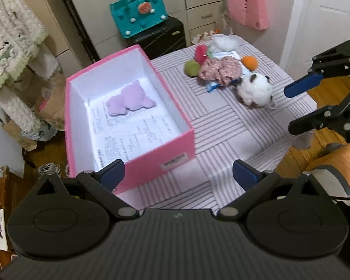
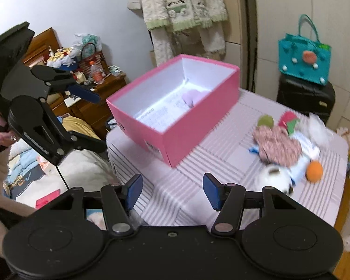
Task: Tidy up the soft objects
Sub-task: 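Withdraw the right tool and move it toward the white panda plush, then close the right gripper on the white panda plush and lift it, then carry the white panda plush into the pink box beside the lilac plush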
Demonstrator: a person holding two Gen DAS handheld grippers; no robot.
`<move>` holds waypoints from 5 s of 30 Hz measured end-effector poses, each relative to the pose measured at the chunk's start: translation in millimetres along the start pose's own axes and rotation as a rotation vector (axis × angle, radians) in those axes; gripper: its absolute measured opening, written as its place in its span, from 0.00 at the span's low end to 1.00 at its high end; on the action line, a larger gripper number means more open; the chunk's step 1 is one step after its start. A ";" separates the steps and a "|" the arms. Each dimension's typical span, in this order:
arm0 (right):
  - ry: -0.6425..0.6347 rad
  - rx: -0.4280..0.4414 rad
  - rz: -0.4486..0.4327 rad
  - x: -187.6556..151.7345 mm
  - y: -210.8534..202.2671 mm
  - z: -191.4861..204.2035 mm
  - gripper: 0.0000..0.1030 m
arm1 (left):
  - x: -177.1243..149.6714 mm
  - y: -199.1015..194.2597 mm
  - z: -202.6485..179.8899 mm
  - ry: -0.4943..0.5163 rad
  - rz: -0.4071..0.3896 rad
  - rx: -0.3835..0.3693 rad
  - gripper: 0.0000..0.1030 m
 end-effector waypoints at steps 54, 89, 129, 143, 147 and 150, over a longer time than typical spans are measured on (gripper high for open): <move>-0.042 -0.523 -0.272 -106.5 92.8 -96.7 0.75 | 50.0 192.4 -139.0 -0.158 -0.249 -0.320 0.84; 0.185 -0.274 -0.232 -85.0 72.3 -62.2 0.61 | 33.6 151.2 -115.4 -0.235 0.027 -0.369 0.62; 0.174 0.027 -0.080 1.7 41.2 -5.8 0.61 | 37.0 62.9 -47.3 -0.357 0.180 -0.405 0.69; 0.010 0.104 -0.065 57.2 29.3 56.3 0.61 | 14.6 -1.6 5.4 -0.470 0.116 -0.381 0.70; -0.041 0.103 -0.127 83.0 26.5 68.7 0.61 | 22.0 -21.1 24.9 -0.476 0.026 -0.348 0.71; -0.071 0.095 -0.143 100.4 32.9 72.4 0.60 | 30.1 -24.2 40.5 -0.477 -0.016 -0.319 0.71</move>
Point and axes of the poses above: each gripper's, at about its wrist camera, not at the fingertips, and y roughly the way its jaws point, z to its left, x to its top, the point moved 6 cm from there along y, roughly the way its jaws point, and after that the axes turned 11 degrees about -y, right-handed, at the moved point
